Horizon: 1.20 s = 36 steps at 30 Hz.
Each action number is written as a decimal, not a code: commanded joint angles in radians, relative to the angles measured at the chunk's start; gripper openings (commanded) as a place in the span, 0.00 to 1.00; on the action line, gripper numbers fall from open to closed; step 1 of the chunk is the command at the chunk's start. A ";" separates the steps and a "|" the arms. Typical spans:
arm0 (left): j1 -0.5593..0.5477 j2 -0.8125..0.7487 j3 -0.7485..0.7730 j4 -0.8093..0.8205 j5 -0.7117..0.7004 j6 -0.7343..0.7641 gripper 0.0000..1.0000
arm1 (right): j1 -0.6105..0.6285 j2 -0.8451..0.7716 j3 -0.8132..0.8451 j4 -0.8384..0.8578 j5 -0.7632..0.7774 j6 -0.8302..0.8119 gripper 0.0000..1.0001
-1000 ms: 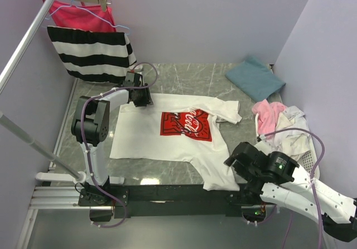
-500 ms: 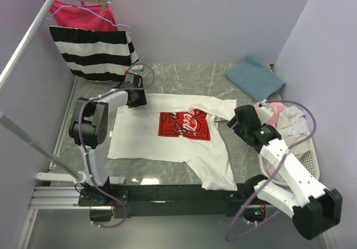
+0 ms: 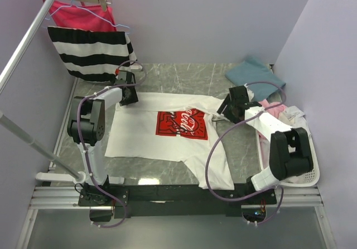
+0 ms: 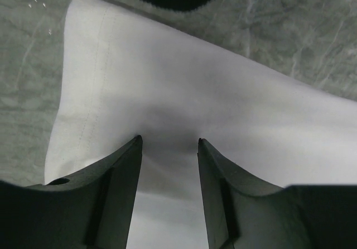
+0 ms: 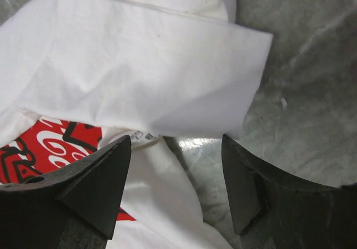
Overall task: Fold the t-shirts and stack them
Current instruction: Fold the flattened tshirt in 1/3 of the way
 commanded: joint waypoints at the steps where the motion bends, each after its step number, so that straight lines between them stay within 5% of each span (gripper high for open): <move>1: 0.058 0.074 0.016 -0.043 0.019 0.029 0.51 | -0.019 0.055 0.105 0.052 -0.049 -0.053 0.73; 9: 0.165 0.112 0.066 -0.087 0.050 0.015 0.50 | -0.053 0.173 0.209 0.015 -0.099 -0.084 0.75; 21: 0.165 0.131 0.089 -0.098 0.064 0.018 0.50 | -0.028 0.103 0.027 0.139 -0.461 -0.123 0.63; 36: 0.165 0.114 0.065 -0.081 0.076 0.018 0.50 | 0.025 0.307 0.062 0.227 -0.622 -0.159 0.62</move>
